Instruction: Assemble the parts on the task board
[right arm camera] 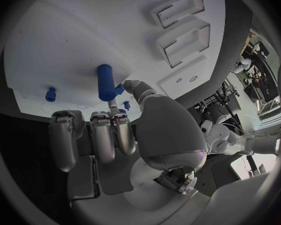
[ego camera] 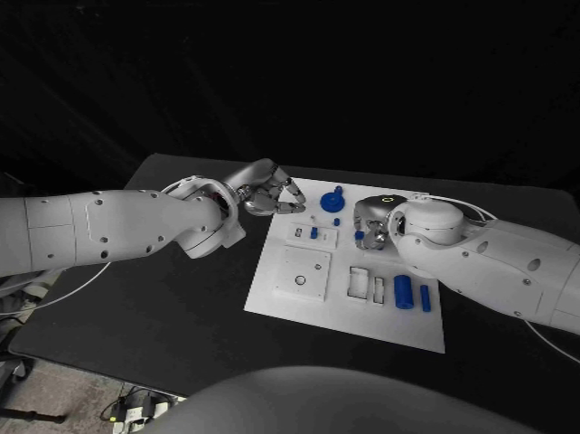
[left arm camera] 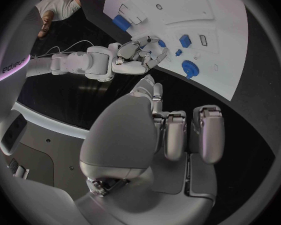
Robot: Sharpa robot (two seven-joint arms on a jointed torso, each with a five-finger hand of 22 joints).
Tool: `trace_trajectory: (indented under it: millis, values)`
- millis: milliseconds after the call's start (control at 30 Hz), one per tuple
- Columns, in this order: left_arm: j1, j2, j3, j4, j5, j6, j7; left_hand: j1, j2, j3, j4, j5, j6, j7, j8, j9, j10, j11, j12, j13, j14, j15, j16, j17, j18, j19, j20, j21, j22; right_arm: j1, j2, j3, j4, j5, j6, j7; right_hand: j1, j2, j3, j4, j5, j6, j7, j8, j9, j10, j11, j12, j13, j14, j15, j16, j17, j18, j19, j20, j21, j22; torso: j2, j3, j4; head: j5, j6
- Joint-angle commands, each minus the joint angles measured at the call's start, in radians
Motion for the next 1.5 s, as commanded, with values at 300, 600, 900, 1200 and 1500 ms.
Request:
trace_trajectory:
  millis: [300, 600, 900, 1200, 1500]
  values:
    - [0.0, 0.006, 0.0, 0.0, -0.003, 0.026, -0.01, 0.0, 0.018, 0.009, 0.001, -0.003, 0.006, 0.001, 0.001, 0.0, 0.104, -0.005, 0.0, 0.263, 0.105, -0.001, 0.002, 0.263, -0.018, 0.078, -0.001, -0.006, 0.246, -0.011, -0.003, -0.007, -0.003, -0.005, 0.052, -0.007, -0.011, -0.004, 0.031, -0.015, 0.013, 0.066, -0.011, 0.036, 0.038, 0.106, 0.002, 0.003, 0.263, 0.104, 0.002, 0.003, 0.263, 0.017, 0.021, 0.01, -0.011, 0.222, 0.0, 0.0001, 0.0001, 0.0, 0.0]
    - [0.0, 0.009, 0.0, -0.002, -0.003, 0.03, -0.011, 0.001, 0.02, 0.01, 0.0, -0.002, 0.005, 0.0, 0.001, 0.0, 0.104, -0.006, 0.0, 0.263, 0.105, -0.002, 0.002, 0.263, -0.018, 0.077, -0.001, -0.008, 0.246, -0.011, -0.016, -0.007, -0.002, 0.032, -0.03, 0.022, -0.045, 0.007, 0.054, -0.009, 0.031, 0.151, -0.043, 0.072, 0.08, 0.106, -0.027, 0.003, 0.263, 0.104, -0.022, 0.003, 0.263, 0.014, 0.03, -0.012, -0.002, 0.227, 0.0, -0.0003, -0.0007, 0.002, 0.0]
    - [0.0, 0.009, 0.0, -0.002, -0.003, 0.035, -0.019, 0.001, 0.021, 0.01, 0.0, -0.002, 0.005, 0.0, 0.001, 0.0, 0.104, -0.006, 0.0, 0.263, 0.105, -0.002, 0.002, 0.263, -0.018, 0.077, -0.001, -0.008, 0.245, -0.009, -0.034, -0.006, -0.005, 0.123, -0.139, 0.073, -0.06, 0.011, 0.061, -0.004, 0.041, 0.184, -0.056, 0.079, 0.092, 0.106, -0.039, 0.003, 0.263, 0.104, -0.033, 0.003, 0.263, 0.012, 0.034, -0.022, 0.003, 0.228, 0.0, 0.0003, 0.0001, 0.003, 0.0]
    - [0.0, 0.014, 0.0, -0.005, -0.003, 0.048, -0.027, -0.004, 0.024, 0.009, 0.001, -0.005, 0.001, 0.002, -0.001, -0.001, 0.104, -0.005, 0.0, 0.263, 0.105, -0.002, 0.002, 0.263, -0.017, 0.075, -0.001, -0.012, 0.244, 0.006, -0.063, 0.0, 0.032, 0.326, -0.215, 0.131, -0.071, 0.01, 0.067, 0.003, 0.052, 0.172, -0.053, 0.061, 0.089, 0.106, -0.039, 0.003, 0.263, 0.104, -0.035, 0.003, 0.263, 0.015, 0.025, -0.026, -0.008, 0.224, 0.0, 0.0003, 0.0001, 0.011, 0.0]
    - [-0.001, 0.014, 0.0, -0.003, -0.069, 0.028, 0.002, 0.023, 0.002, 0.005, -0.004, -0.008, -0.018, 0.008, -0.01, -0.007, 0.104, -0.001, 0.0, 0.263, 0.105, 0.0, 0.002, 0.263, -0.016, 0.073, -0.001, -0.014, 0.244, 0.045, -0.115, 0.008, 0.101, 0.79, -0.178, 0.145, -0.08, 0.009, 0.069, 0.009, 0.059, 0.17, -0.051, 0.052, 0.087, 0.106, -0.037, 0.003, 0.263, 0.104, -0.034, 0.003, 0.263, 0.02, 0.013, -0.026, -0.023, 0.218, -0.001, 0.0001, -0.0002, 0.017, 0.0]
